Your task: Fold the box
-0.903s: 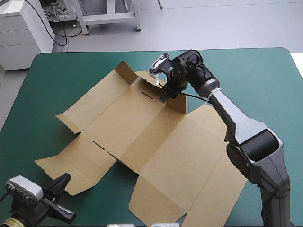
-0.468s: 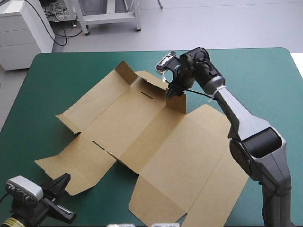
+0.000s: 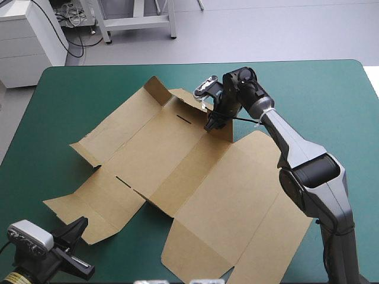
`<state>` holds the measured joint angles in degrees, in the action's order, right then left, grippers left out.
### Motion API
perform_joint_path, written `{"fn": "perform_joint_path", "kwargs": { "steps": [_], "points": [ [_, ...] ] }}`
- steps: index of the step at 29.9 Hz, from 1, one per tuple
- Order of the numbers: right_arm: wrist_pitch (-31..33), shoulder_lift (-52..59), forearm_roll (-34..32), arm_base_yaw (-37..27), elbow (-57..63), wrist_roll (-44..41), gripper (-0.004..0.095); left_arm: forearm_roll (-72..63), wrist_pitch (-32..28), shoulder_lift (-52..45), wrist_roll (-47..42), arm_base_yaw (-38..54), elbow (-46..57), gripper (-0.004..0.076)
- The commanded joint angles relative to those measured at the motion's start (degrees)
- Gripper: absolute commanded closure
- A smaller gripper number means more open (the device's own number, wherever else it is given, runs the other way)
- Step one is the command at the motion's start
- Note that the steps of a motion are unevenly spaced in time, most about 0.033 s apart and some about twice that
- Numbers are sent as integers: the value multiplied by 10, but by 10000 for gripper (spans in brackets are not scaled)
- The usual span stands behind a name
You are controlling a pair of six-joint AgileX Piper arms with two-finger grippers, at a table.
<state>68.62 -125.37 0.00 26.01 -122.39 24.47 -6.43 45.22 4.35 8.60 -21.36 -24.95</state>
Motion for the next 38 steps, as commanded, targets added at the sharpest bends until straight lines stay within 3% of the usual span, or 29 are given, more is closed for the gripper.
{"fn": "perform_joint_path", "kwargs": {
  "steps": [1, 5, 8, 15, 21, 38],
  "points": [
    [-16, 40, 0, -2, -18, 11, 398, -11, -43, 8, -6, -1, -12, 732],
    [-16, 37, 4, -2, -18, 11, 401, -11, -43, 8, -6, -1, -12, 732],
    [-16, 30, 0, -2, -18, 11, 462, -11, -43, 8, -6, -1, -12, 732],
    [-16, 24, 4, -2, -18, 16, 683, -11, -43, 8, -6, -1, -12, 732],
    [-16, 24, 4, -1, -18, 46, 928, -11, -43, 8, -6, -1, -12, 732],
    [-16, 27, 62, 63, -18, 232, 930, -11, -43, 8, -6, -1, -12, 732]
  ]
}}
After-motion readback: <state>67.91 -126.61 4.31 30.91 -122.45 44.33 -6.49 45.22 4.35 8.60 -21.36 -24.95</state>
